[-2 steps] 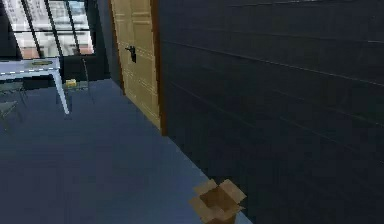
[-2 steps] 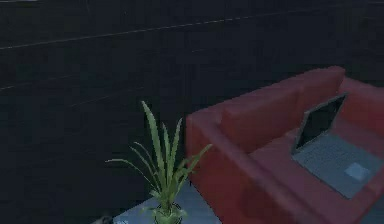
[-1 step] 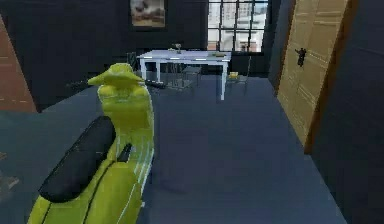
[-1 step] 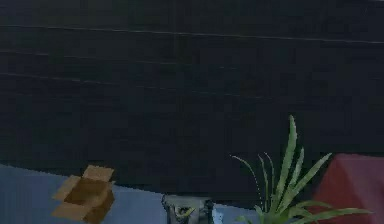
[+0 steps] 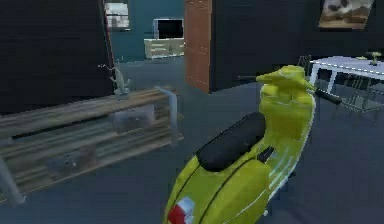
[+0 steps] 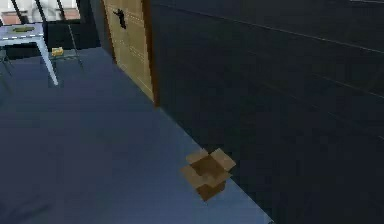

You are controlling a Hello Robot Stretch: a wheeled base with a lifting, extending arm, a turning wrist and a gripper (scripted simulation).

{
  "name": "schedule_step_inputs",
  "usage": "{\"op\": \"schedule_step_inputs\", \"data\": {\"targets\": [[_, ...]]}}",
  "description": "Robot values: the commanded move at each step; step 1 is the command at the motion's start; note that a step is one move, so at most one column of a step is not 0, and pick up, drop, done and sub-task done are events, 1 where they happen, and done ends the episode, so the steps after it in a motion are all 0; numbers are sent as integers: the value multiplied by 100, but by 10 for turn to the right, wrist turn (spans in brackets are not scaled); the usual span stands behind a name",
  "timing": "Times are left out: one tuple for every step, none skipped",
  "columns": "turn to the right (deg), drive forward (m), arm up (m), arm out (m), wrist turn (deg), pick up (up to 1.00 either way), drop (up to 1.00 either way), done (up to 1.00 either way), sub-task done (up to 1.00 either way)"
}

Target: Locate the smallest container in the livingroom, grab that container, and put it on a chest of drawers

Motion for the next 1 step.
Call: {"op": "schedule_step_inputs", "data": {"targets": [[-450,0,0,0,0,0,0,0,0]]}}
